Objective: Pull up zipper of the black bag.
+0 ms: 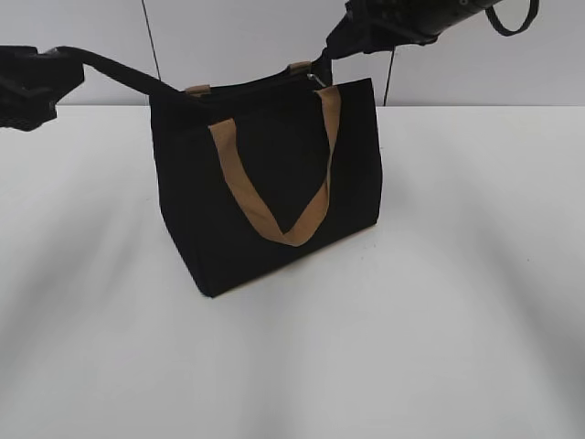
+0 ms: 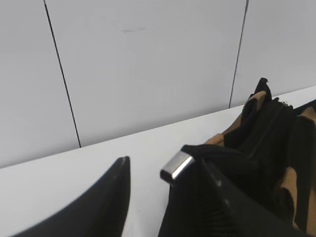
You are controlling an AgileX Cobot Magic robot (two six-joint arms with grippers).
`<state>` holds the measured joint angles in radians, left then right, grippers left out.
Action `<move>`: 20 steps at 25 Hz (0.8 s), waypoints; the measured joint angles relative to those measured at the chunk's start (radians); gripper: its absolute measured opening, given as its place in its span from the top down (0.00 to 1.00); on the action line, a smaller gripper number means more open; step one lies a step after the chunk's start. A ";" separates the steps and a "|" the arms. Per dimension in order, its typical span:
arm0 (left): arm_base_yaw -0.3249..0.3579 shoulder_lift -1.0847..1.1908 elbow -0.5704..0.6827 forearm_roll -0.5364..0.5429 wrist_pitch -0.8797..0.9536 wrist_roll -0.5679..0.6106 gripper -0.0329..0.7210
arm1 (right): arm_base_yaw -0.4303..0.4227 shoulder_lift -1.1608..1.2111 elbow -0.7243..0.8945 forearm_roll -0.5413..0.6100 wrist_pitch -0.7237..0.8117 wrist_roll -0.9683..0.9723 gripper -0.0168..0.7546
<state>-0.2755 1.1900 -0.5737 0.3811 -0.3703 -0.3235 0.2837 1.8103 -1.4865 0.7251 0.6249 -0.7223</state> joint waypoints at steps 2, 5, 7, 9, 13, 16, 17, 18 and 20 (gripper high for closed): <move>0.000 0.000 0.000 0.000 0.038 -0.033 0.40 | 0.000 -0.012 0.000 -0.053 0.033 0.029 0.47; 0.000 -0.001 -0.002 -0.003 0.133 -0.074 0.38 | 0.000 -0.031 0.000 -0.161 0.077 0.088 0.46; 0.000 -0.007 -0.017 -0.009 0.237 -0.110 0.37 | 0.000 -0.043 0.000 -0.236 0.107 0.134 0.46; 0.000 -0.016 -0.053 -0.045 0.359 -0.128 0.37 | 0.000 -0.055 0.000 -0.308 0.154 0.187 0.46; 0.000 -0.019 -0.154 -0.121 0.671 -0.133 0.37 | 0.000 -0.072 0.000 -0.394 0.268 0.272 0.46; 0.000 -0.018 -0.239 -0.206 0.914 -0.075 0.37 | -0.001 -0.082 0.000 -0.440 0.364 0.337 0.46; 0.000 -0.016 -0.269 -0.240 0.990 -0.040 0.37 | -0.001 -0.088 0.000 -0.453 0.398 0.364 0.46; 0.000 -0.007 -0.293 -0.280 1.062 -0.012 0.37 | -0.001 -0.094 0.000 -0.461 0.424 0.386 0.46; 0.003 0.014 -0.342 -0.334 1.167 0.038 0.37 | -0.001 -0.111 0.000 -0.478 0.481 0.438 0.46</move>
<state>-0.2723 1.2037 -0.9160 0.0471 0.7968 -0.2860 0.2826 1.6993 -1.4865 0.2470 1.1064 -0.2841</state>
